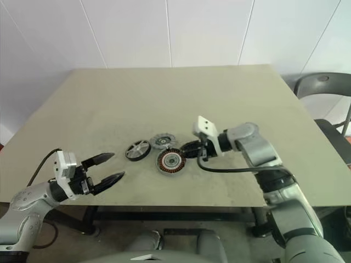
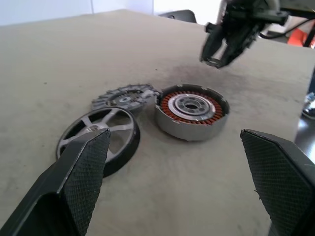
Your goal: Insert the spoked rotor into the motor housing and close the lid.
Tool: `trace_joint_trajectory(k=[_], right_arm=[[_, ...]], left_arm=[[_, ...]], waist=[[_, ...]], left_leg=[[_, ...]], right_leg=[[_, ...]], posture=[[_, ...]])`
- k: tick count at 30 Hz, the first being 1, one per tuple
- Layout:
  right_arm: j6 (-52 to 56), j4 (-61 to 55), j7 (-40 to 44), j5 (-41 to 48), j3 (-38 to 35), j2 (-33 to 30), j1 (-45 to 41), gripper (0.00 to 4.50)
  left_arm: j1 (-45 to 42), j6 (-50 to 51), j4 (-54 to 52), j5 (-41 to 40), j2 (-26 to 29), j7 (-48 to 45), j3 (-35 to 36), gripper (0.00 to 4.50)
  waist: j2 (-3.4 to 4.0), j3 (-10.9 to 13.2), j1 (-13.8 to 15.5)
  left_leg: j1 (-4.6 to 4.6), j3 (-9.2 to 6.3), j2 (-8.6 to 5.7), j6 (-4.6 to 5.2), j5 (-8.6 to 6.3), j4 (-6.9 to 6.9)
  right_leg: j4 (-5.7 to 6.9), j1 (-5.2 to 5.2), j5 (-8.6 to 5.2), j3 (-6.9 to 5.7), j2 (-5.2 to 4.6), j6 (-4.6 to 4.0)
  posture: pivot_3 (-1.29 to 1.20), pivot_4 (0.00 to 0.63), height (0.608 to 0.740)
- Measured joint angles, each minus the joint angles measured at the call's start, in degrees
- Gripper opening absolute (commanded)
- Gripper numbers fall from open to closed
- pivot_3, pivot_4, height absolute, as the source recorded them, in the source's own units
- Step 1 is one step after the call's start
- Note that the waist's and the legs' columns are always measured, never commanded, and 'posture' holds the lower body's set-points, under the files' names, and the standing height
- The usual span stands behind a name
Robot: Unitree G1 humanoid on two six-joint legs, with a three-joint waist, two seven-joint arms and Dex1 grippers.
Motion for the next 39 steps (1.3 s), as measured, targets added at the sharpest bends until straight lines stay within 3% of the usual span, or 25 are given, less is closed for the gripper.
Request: trace_joint_trajectory(k=[11, 39], right_arm=[[-1.57, 8.72, -0.93, -2.57, 4.49, 4.61, -3.2, 0.66], [-2.74, 15.03, -2.72, -4.41, 4.65, 8.49, -2.87, 0.66]], left_arm=[[-2.6, 0.26, -0.98, 0.07, 0.89, -1.6, -2.27, 4.5], [-2.75, -2.58, 1.75, 2.4, 0.4, -3.55, -2.79, 4.5]], waist=[[0.03, 0.01, -0.08], [0.06, 0.02, -0.12]], left_leg=[[0.02, -0.01, 0.01, 0.01, 0.01, -0.11], [0.04, -0.01, 0.06, 0.01, 0.01, -0.12]], right_leg=[[0.01, -0.06, 0.14, 0.0, 0.05, -0.21], [0.06, -0.07, 0.16, 0.01, 0.11, -0.22]], posture=[[0.0, 0.0, 0.74], [0.0, 0.0, 0.74]])
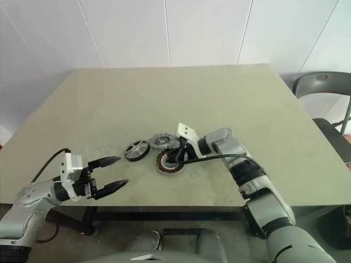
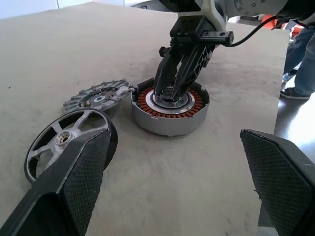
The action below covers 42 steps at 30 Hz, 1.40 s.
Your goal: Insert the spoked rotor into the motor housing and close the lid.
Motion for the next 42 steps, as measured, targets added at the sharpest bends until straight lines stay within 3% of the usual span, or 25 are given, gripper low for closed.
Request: trace_joint_trajectory(k=[10, 22, 30, 31, 34, 42], right_arm=[[-0.04, 0.32, -0.07, -0.19, 0.01, -0.05, 0.25, 0.66], [-0.63, -0.11, 0.34, 0.15, -0.1, -0.16, 0.21, 4.44], [2.14, -3.7, 0.87, 3.36, -4.14, -1.05, -1.59, 4.44], [2.61, -3.76, 0.83, 3.6, -4.54, -1.05, -1.7, 4.28], [3.6, -3.78, 0.77, 4.16, -4.74, -1.07, -1.69, 3.51], [2.74, -3.07, 0.51, 3.69, -4.52, -1.43, -0.63, 0.74]], left_arm=[[-0.85, 3.49, -3.28, -0.07, 0.09, 2.35, -0.13, 4.5], [-1.03, 3.5, -2.78, -0.04, -0.12, 1.95, -0.13, 4.5], [-1.01, 1.58, -0.55, 0.17, -0.59, 1.13, -0.22, 4.5], [-1.02, 1.49, -0.34, 0.18, -0.72, 1.1, -0.34, 4.5], [-1.01, 1.3, 0.39, 0.2, -0.92, 1.08, -0.5, 4.5], [-0.38, 0.2, 1.11, 0.22, -1.2, 1.16, -0.5, 4.5]], waist=[[0.01, 0.0, -0.02], [0.01, 0.0, -0.01], [0.01, 0.0, 0.03], [0.01, 0.0, 0.03], [0.02, 0.0, -0.04], [0.02, 0.0, -0.01]], left_leg=[[0.01, 0.0, 0.01, 0.0, 0.0, 0.0], [0.03, 0.0, 0.02, 0.0, 0.0, 0.0], [0.03, 0.0, 0.03, 0.0, 0.0, 0.0], [0.03, 0.0, 0.03, 0.0, 0.0, -0.01], [0.02, 0.0, 0.03, 0.0, 0.0, -0.01], [0.02, 0.01, 0.04, 0.0, 0.0, 0.0]], right_leg=[[0.01, 0.0, 0.0, 0.0, 0.02, 0.0], [0.02, 0.01, 0.0, 0.0, 0.03, 0.0], [0.01, 0.01, 0.0, 0.0, 0.03, 0.0], [0.01, 0.01, 0.0, 0.0, 0.03, 0.0], [0.02, 0.0, 0.0, 0.0, 0.03, -0.01], [0.01, 0.0, 0.0, 0.0, 0.03, 0.0]], posture=[[0.0, 0.0, 0.74], [0.0, 0.0, 0.74], [0.0, 0.0, 0.74], [0.0, 0.0, 0.74], [0.0, 0.0, 0.74], [0.0, 0.0, 0.74]])
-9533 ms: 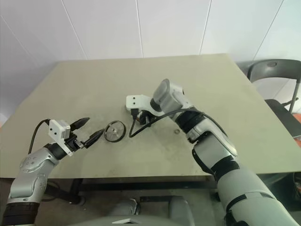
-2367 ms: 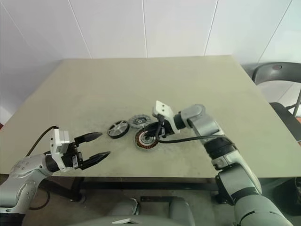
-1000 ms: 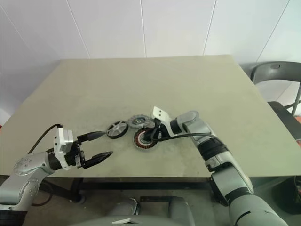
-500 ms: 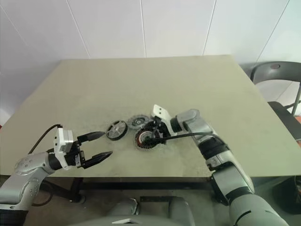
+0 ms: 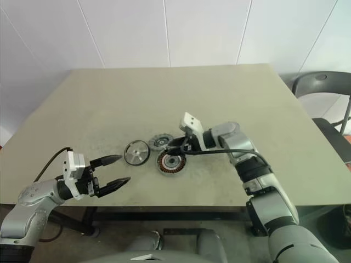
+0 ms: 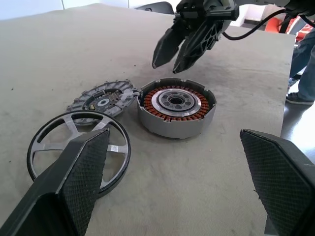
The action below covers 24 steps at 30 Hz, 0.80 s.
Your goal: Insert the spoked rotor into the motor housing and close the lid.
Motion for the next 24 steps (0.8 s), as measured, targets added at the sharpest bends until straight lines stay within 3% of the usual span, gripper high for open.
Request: trace_joint_trajectory(k=[2, 3, 13, 24], right_arm=[[-0.8, 0.92, -0.2, -0.69, 0.43, 0.06, 0.07, 0.09], [-1.15, 1.04, -0.25, -0.96, 0.64, 0.1, 0.21, 0.04], [-6.35, 4.59, -0.35, -4.58, 3.78, 0.4, 1.56, 0.04], [-6.97, 4.98, -1.61, -4.36, 2.24, 0.97, 1.56, 0.04]], left_arm=[[0.05, -0.02, 0.0, 0.0, -0.19, 0.2, 0.0, 4.5], [0.18, -0.02, -0.01, 0.0, -0.21, 0.28, 0.0, 4.5], [0.67, 0.35, -0.06, 0.0, -0.21, 1.51, -0.01, 4.5], [0.76, 6.3, -1.5, -0.08, -0.23, 7.32, -0.05, 4.5]], waist=[[0.0, 0.0, 0.0], [0.0, 0.0, -0.01], [0.01, 0.0, -0.03], [0.01, 0.0, 0.01]], left_leg=[[0.0, 0.0, 0.0, 0.0, 0.0, 0.01], [0.0, 0.0, 0.0, 0.0, 0.0, 0.01], [0.02, 0.01, 0.0, 0.0, 0.0, 0.0], [0.04, 0.0, 0.07, 0.0, 0.0, 0.01]], right_leg=[[0.0, 0.01, 0.0, 0.0, 0.0, 0.0], [0.0, 0.01, 0.0, 0.0, 0.0, 0.0], [0.0, 0.02, 0.0, 0.0, 0.01, 0.0], [0.02, 0.03, -0.08, 0.0, 0.09, 0.13]], posture=[[0.0, 0.0, 0.74], [0.0, 0.0, 0.74], [0.0, 0.0, 0.74], [0.0, 0.0, 0.74]])
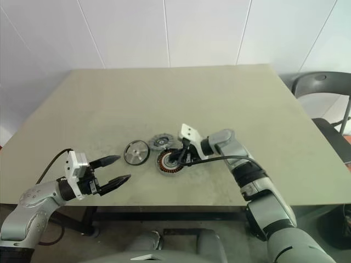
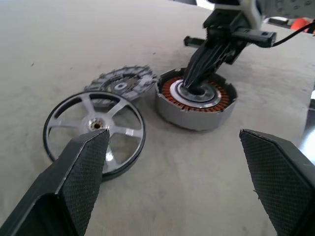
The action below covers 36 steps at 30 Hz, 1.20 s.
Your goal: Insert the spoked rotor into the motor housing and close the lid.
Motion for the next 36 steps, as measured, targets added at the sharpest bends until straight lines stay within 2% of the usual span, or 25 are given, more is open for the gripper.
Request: trace_joint_trajectory(k=[2, 6, 14, 17, 27, 31, 36], right_arm=[[1.42, -1.36, 0.54, 1.35, -1.02, -0.63, 0.0, 0.04], [3.87, -5.32, 2.43, 4.01, -3.09, -2.42, -0.02, 0.89], [8.3, -11.45, 6.5, 7.85, -4.74, -7.83, -0.03, 3.64], [9.02, -12.33, 7.36, 8.56, -5.03, -9.1, -0.08, 4.49], [6.54, -12.75, 7.31, 9.38, -5.02, -9.55, -0.54, 4.49], [5.71, -12.75, 7.32, 9.42, -5.01, -9.56, -1.06, 4.49], [5.78, -12.68, 7.29, 9.45, -5.01, -9.6, -1.52, 4.49]], left_arm=[[-0.04, 2.2, -0.01, -0.34, -0.43, 1.77, 0.17, 4.5], [-1.03, 8.14, 0.05, -6.16, -3.41, 5.68, 2.81, 4.5], [-0.56, 28.76, 2.03, -22.77, -8.0, 17.95, 9.16, 4.5], [-1.29, 36.2, 3.83, -28.46, -9.65, 24.99, 11.93, 4.5], [-6.85, 44.06, 11.79, -43.98, -15.18, 37.29, 19.82, 4.5], [-9.63, 46.07, 14.76, -49.31, -16.86, 41.2, 20.41, 4.5], [-13.55, 47.05, 16.49, -50.92, -17.38, 44.38, 19.6, 4.5]], waist=[[0.01, 0.01, 0.01], [0.02, 0.01, 0.04], [-0.01, 0.03, -0.02], [-0.04, 0.01, 0.05], [-0.06, 0.01, 0.14], [-0.11, 0.03, 0.18], [-0.17, 0.05, 0.0]], left_leg=[[-0.03, 0.0, 0.0, 0.0, 0.0, 0.0], [-0.04, -0.02, 0.01, 0.0, 0.0, -0.01], [-0.07, 0.0, 0.01, 0.0, 0.0, 0.05], [-0.05, -0.01, 0.03, -0.01, -0.01, 0.09], [-0.07, 0.08, 0.02, -0.02, -0.01, 0.18], [-0.1, 0.09, 0.01, -0.02, -0.01, 0.18], [-0.1, 0.14, 0.01, -0.02, -0.01, 0.16]], right_leg=[[-0.01, -0.02, 0.0, 0.0, 0.0, 0.0], [-0.01, -0.04, 0.0, 0.0, 0.0, 0.02], [-0.02, -0.03, -0.03, 0.0, -0.03, 0.05], [-0.01, -0.01, -0.03, -0.01, -0.02, 0.05], [-0.04, 0.0, -0.02, -0.01, -0.06, 0.02], [-0.08, -0.01, -0.01, -0.01, -0.08, 0.02], [-0.08, -0.03, 0.08, 0.0, -0.07, -0.11]], posture=[[0.0, 0.0, 0.74], [0.0, 0.0, 0.74], [0.0, 0.0, 0.74], [0.0, 0.0, 0.74], [0.0, 0.0, 0.74], [0.0, 0.0, 0.74], [0.0, 0.0, 0.74]])
